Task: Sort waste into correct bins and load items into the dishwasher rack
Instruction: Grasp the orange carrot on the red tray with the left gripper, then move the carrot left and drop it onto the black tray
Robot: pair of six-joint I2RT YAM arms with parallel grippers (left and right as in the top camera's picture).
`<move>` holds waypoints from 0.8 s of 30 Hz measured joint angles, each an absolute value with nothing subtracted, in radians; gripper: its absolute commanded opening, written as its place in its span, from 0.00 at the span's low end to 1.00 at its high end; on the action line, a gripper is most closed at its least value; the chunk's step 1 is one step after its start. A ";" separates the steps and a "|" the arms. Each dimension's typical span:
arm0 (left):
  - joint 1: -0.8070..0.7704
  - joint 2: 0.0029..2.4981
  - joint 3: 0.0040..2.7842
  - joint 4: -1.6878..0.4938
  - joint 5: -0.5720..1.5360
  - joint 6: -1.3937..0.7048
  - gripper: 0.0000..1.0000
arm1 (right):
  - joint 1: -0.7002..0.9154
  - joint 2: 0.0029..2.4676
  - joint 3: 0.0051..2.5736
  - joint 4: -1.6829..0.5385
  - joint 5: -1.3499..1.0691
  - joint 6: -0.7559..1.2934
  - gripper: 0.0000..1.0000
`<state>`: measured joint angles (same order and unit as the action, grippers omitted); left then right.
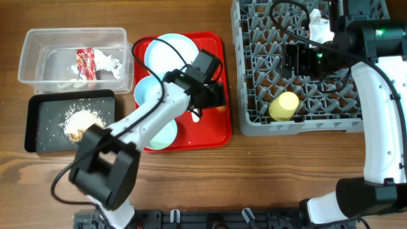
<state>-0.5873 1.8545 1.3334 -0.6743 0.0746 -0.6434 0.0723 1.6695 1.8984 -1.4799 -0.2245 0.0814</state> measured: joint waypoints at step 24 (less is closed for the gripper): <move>-0.609 2.038 1.367 -0.510 0.027 -0.721 0.04 | 0.072 1.670 1.898 -1.519 -0.216 0.081 0.90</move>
<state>-0.6086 2.0384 1.3674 -0.5098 0.0265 -0.7208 0.0723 1.6695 1.8984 -1.5188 -0.2165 0.0814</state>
